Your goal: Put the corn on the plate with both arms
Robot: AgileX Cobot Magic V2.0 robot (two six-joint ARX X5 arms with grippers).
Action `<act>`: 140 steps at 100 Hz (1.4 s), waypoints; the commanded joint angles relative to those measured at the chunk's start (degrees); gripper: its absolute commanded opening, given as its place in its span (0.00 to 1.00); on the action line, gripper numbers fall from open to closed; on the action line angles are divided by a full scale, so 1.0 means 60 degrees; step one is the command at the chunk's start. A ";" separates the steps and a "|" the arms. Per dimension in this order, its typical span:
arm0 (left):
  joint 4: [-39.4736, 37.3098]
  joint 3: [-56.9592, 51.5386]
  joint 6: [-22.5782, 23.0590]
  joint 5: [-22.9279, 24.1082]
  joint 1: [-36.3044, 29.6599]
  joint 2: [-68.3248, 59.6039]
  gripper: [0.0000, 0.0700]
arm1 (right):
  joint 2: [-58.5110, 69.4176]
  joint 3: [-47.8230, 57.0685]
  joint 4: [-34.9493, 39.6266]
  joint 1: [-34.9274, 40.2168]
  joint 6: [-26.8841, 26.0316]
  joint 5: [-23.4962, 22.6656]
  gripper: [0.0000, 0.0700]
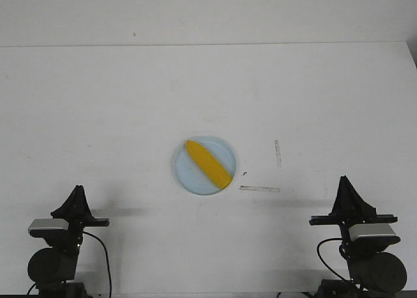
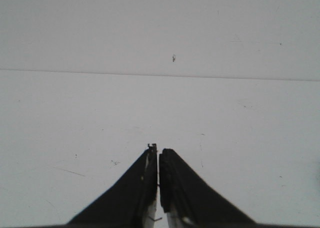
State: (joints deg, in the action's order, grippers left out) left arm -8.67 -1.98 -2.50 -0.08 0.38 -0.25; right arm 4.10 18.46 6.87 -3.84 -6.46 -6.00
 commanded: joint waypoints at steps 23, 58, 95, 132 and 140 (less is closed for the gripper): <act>-0.0135 0.0208 -0.0015 0.0022 0.0015 0.0015 0.00 | -0.0047 -0.0011 -0.0146 -0.0018 -0.0131 0.0007 0.02; -0.0135 0.0208 -0.0015 0.0022 0.0015 0.0011 0.00 | -0.0135 -0.1031 -0.0160 0.0255 -0.0124 -0.0004 0.02; -0.0138 0.0208 -0.0011 0.0022 0.0015 0.0011 0.00 | -0.0670 -0.2958 -0.1111 0.0299 0.0084 -0.0011 0.02; -0.0131 0.0208 -0.0011 0.0022 0.0015 0.0011 0.00 | -0.0674 -0.2958 -0.0940 0.0408 0.0408 0.0007 0.02; -0.0131 0.0208 -0.0015 0.0022 0.0015 0.0011 0.00 | -0.0674 -0.2958 -0.1005 0.0404 0.0408 0.0029 0.02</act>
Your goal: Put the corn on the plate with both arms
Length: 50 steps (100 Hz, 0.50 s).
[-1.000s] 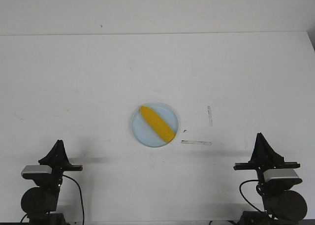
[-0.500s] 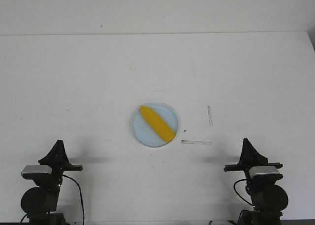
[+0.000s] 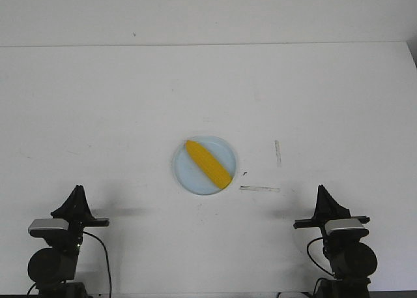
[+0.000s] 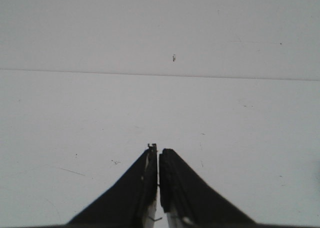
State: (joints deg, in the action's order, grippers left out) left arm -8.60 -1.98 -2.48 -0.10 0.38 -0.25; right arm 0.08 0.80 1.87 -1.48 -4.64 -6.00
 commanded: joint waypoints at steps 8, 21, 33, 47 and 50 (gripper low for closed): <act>-0.0146 0.0208 -0.0015 0.0025 0.0015 0.0011 0.00 | -0.0004 -0.0015 -0.0291 0.0015 0.0106 0.0036 0.02; -0.0146 0.0208 -0.0015 0.0025 0.0015 0.0011 0.00 | 0.0000 -0.0015 -0.0397 0.0015 0.0102 0.0022 0.02; -0.0146 0.0208 -0.0015 0.0025 0.0015 0.0011 0.00 | -0.0004 -0.0011 -0.0463 0.0113 0.0106 0.0004 0.02; -0.0142 0.0208 -0.0015 0.0025 0.0015 0.0011 0.00 | -0.0004 -0.0015 -0.0463 0.0255 0.0102 0.0004 0.02; -0.0142 0.0208 -0.0018 0.0025 0.0015 0.0011 0.00 | -0.0004 -0.0015 -0.0459 0.0262 0.0102 0.0004 0.02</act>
State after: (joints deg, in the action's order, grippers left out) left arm -8.60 -1.98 -2.50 -0.10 0.38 -0.25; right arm 0.08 0.80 -0.27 -0.16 -4.49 -6.00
